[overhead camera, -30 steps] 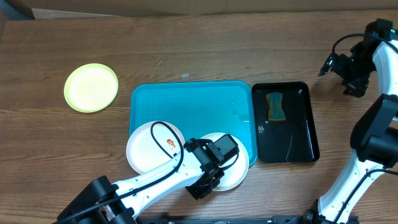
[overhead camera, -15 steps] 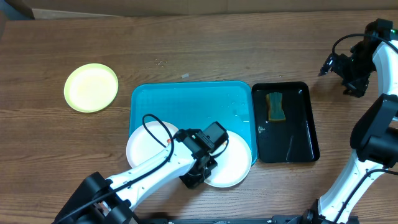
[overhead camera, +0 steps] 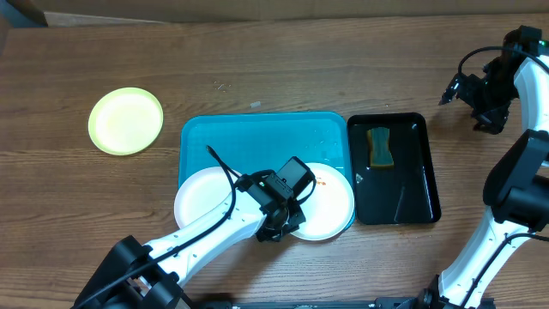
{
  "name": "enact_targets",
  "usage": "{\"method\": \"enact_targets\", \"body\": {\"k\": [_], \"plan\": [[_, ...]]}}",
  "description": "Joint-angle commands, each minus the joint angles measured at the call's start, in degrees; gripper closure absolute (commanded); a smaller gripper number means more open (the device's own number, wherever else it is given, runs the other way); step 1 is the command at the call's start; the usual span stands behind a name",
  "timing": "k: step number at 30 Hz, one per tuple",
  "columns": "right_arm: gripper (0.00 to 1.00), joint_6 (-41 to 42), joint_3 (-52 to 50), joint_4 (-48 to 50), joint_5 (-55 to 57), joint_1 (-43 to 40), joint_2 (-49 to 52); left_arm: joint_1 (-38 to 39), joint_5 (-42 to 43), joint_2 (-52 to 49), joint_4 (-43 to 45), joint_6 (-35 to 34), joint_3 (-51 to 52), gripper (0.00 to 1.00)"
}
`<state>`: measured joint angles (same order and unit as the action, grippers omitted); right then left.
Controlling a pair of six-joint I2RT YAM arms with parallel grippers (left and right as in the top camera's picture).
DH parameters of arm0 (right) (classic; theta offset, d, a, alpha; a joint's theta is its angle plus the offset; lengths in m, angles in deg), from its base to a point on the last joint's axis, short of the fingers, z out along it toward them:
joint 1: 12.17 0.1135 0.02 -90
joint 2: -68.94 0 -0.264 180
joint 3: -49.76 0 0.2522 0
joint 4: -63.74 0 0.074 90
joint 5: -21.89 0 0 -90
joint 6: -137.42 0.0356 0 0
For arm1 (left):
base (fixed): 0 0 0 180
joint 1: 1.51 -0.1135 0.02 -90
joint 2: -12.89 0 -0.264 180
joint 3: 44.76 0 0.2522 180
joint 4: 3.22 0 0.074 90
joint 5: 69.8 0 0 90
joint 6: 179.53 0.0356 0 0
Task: Clean dirty plates on tray and stack at the side
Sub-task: 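Slide the right white plate up the teal tray with the left gripper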
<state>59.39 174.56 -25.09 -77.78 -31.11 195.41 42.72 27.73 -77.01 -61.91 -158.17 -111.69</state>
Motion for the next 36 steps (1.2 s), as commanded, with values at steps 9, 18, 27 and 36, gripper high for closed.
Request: {"method": "enact_targets", "body": {"k": [9, 18, 27, 36], "plan": [[0.00, 0.07, 0.83, 0.04, -0.04, 0.17, -2.40, -1.68, -0.15, -0.42, -1.14, 4.79, -0.24, 0.67], [0.00, 0.07, 0.83, 0.04, -0.07, 0.17, -2.40, -0.28, 0.66, -1.99, -1.29, 3.43, -0.13, 0.68], [0.00, 0.07, 0.83, 0.04, -0.07, 0.17, -2.40, -0.46, 2.51, -3.30, -0.68, 3.65, -0.55, 0.91], [0.00, 0.07, 0.83, 0.04, -0.07, 0.17, -2.40, -4.92, -1.14, -3.30, -0.83, 7.89, -3.37, 0.96]]}}
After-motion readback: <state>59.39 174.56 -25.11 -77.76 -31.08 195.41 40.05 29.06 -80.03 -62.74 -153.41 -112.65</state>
